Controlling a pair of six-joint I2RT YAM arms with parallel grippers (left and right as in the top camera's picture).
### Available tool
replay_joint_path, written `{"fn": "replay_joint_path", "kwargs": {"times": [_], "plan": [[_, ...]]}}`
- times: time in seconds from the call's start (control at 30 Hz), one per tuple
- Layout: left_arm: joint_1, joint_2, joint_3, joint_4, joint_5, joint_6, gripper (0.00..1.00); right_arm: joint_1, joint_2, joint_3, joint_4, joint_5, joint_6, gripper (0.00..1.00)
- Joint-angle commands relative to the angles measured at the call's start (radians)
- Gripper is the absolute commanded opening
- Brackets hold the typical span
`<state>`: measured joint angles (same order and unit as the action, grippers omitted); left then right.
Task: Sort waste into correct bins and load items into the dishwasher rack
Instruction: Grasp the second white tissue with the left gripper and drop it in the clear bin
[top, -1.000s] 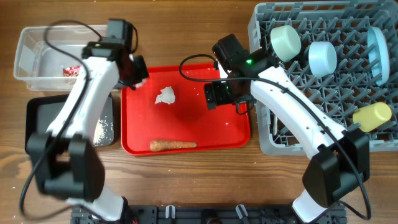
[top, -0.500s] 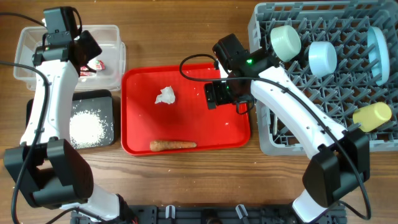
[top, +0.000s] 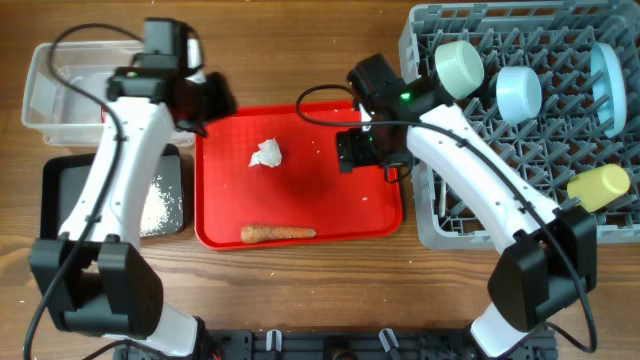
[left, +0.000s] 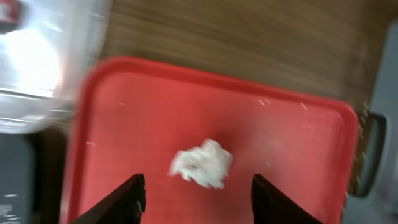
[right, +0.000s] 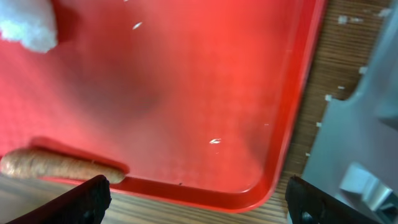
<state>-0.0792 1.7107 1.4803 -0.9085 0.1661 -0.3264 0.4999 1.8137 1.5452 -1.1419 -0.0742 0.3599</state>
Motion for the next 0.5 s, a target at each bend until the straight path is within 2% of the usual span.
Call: {"fn": "replay_joint_path", "kwargs": {"times": [0.0,0.13,0.37,0.4,0.47], "plan": [[-0.075,0.071,0.008,-0.015,0.023,0.008,0.55,-0.070,-0.057,-0.002,-0.014,0.036,0.039,0.92],[-0.117,0.192,0.008,-0.071,0.001,0.001,0.55,-0.124,-0.078,-0.002,-0.045,0.036,0.032,0.93],[-0.127,0.358,0.008,-0.077,-0.031,-0.003,0.51,-0.128,-0.078,-0.002,-0.048,0.032,0.031,0.93],[-0.127,0.370,0.008,-0.076,-0.037,-0.003,0.49,-0.128,-0.078,-0.002,-0.049,0.032,0.031,0.93],[-0.127,0.394,0.008,-0.071,-0.037,-0.003,0.36,-0.128,-0.078,-0.002,-0.048,0.032,0.031,0.93]]}}
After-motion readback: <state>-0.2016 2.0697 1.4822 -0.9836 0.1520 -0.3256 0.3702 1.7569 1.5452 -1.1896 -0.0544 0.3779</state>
